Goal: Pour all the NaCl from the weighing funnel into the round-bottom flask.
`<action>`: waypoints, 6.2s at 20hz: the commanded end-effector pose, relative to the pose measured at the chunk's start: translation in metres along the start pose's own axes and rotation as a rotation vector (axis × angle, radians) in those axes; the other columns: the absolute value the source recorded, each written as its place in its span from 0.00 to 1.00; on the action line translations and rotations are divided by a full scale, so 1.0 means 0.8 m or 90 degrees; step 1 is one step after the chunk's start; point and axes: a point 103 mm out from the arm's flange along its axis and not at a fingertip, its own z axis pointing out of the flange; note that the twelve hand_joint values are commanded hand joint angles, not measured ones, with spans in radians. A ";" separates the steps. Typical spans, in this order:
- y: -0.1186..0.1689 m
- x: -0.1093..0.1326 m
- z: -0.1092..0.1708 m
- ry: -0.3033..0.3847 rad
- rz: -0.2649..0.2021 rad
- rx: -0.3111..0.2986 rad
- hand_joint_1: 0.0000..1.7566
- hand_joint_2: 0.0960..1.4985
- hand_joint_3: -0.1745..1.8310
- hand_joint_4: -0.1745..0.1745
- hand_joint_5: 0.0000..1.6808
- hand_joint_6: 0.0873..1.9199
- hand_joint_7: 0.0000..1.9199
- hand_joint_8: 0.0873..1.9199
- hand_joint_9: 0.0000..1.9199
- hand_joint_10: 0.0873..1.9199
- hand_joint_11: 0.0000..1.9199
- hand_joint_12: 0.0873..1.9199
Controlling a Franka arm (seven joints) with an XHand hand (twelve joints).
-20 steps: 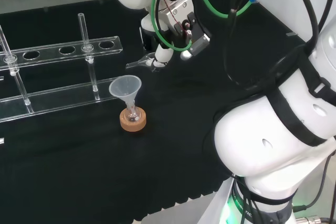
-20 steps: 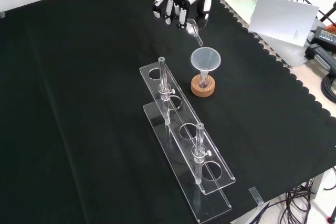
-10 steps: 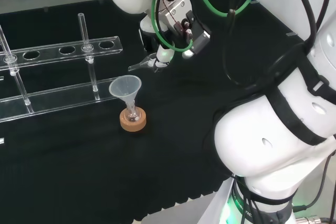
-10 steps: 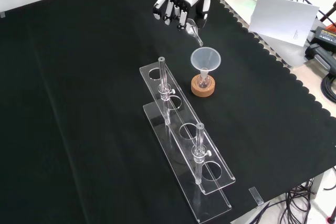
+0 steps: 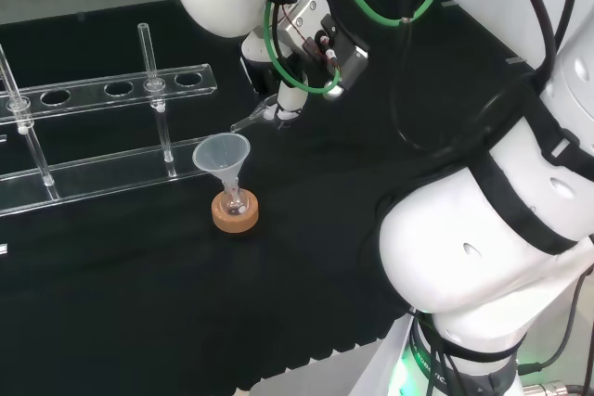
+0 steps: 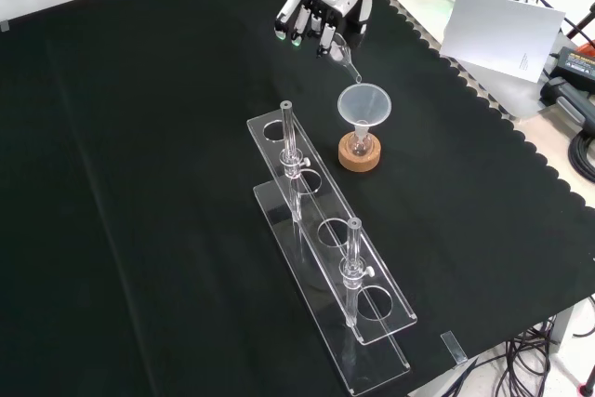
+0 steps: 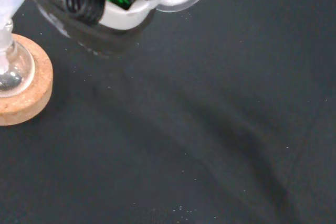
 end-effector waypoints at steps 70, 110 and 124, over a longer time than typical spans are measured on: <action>0.042 -0.003 -0.056 -0.271 -0.121 0.004 0.65 0.44 0.31 1.00 0.91 0.00 0.88 0.00 0.57 0.04 0.00 0.72; 0.042 0.021 -0.079 -0.397 -0.149 0.025 0.64 0.44 0.30 1.00 0.91 0.00 0.88 0.00 0.57 0.03 0.00 0.71; 0.040 0.023 -0.082 -0.415 -0.162 0.018 0.64 0.44 0.30 1.00 0.91 0.00 0.88 0.00 0.57 0.03 0.00 0.71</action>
